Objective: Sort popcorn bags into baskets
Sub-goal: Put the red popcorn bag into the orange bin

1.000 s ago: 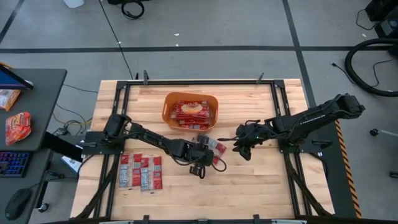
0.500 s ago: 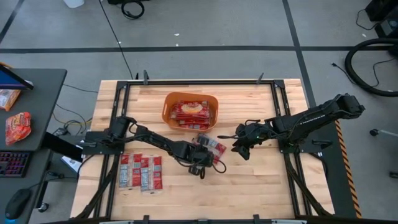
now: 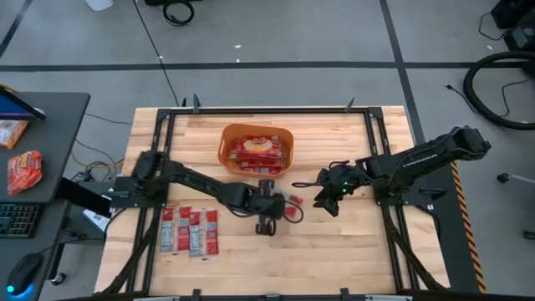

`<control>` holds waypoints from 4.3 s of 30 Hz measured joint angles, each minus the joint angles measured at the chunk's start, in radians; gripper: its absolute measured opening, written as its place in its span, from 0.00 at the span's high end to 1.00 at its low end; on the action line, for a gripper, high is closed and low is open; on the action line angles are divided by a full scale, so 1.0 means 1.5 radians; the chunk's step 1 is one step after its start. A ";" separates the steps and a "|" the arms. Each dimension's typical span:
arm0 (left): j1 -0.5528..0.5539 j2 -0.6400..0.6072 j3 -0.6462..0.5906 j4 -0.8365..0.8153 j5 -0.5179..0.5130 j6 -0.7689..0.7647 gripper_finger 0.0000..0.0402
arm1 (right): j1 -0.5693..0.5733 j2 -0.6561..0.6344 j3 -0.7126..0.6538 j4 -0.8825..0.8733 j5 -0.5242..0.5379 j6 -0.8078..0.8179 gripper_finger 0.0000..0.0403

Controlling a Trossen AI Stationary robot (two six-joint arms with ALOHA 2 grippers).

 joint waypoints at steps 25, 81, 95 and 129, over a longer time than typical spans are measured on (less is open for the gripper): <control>0.235 -0.248 0.000 -0.139 -0.194 0.088 0.99 | -0.003 0.000 0.000 0.071 0.016 0.035 0.61; -0.108 -0.185 -0.050 -0.415 0.338 -0.463 0.67 | 0.015 0.000 0.000 0.169 0.016 0.037 0.61; -0.209 -0.323 -0.381 -0.271 0.336 -0.977 0.68 | 0.016 0.000 0.001 0.178 -0.017 0.055 0.61; -0.045 -0.274 -0.286 -0.003 -0.013 -0.790 0.68 | 0.029 0.003 0.001 0.190 -0.020 -0.028 0.61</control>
